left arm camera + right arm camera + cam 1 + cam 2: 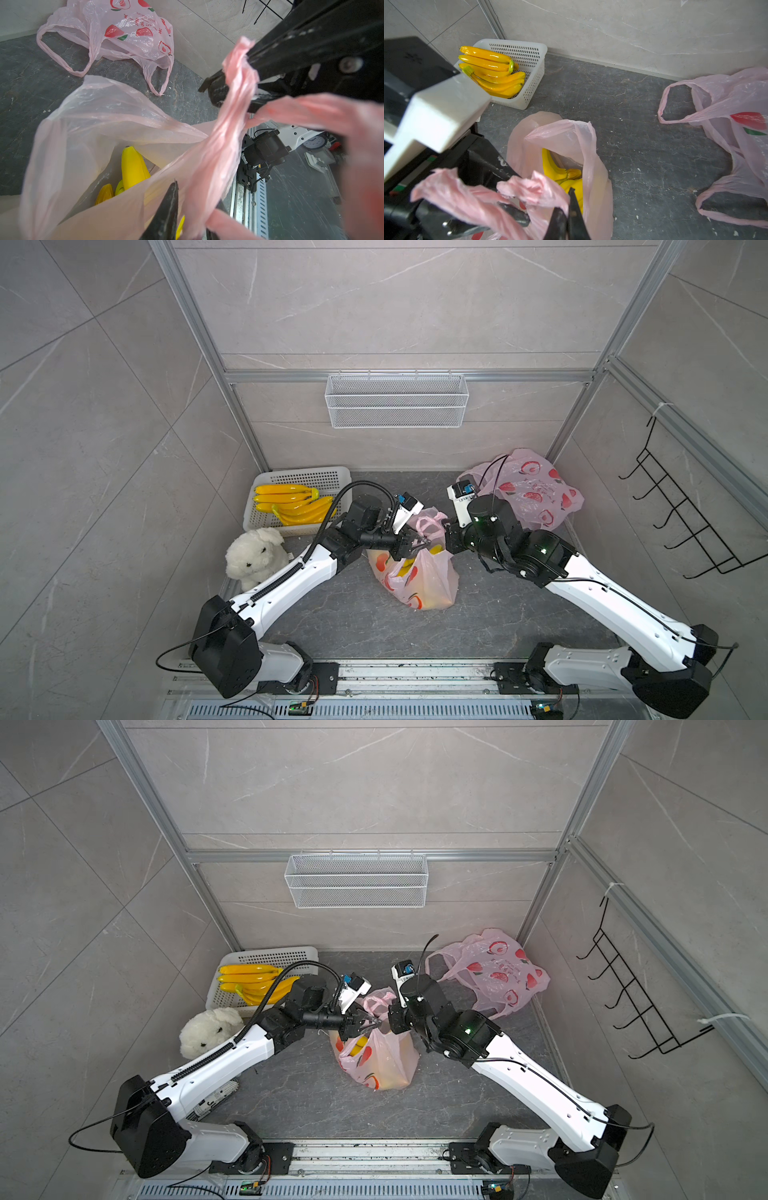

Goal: Place the banana into a plastic bag & tie a knot
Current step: Cross the plastic bag at the center of the board.

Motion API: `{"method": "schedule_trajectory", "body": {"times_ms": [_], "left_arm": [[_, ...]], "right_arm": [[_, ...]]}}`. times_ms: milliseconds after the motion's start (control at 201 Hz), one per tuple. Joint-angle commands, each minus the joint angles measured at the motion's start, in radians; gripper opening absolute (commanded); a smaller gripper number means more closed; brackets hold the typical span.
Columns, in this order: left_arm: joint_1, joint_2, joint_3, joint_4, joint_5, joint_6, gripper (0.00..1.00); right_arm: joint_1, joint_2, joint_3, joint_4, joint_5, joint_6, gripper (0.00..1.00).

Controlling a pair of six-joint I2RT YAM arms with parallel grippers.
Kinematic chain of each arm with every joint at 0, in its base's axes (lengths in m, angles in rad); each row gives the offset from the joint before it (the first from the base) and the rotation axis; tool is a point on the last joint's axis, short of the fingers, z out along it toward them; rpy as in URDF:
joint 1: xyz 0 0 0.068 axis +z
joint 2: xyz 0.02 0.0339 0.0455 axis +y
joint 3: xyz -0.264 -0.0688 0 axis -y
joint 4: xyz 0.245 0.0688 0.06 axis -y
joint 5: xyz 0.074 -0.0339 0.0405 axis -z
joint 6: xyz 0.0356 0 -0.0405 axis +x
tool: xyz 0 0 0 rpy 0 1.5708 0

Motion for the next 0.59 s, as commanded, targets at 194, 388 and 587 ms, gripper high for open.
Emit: {"method": "schedule_trajectory", "body": {"times_ms": [194,388,587], "left_arm": [[0.004,-0.038,0.044,0.011,0.015,0.016,0.33],[0.004,-0.04,0.044,0.044,0.021,-0.006,0.29],[0.004,-0.065,0.027,0.069,0.005,-0.013,0.32]], "right_arm": [[0.016,0.055,0.065,-0.004,-0.024,0.018,0.02],[0.026,0.067,0.055,-0.005,-0.004,0.016,0.0],[0.027,0.08,0.05,-0.007,-0.002,0.008,0.0]]}}
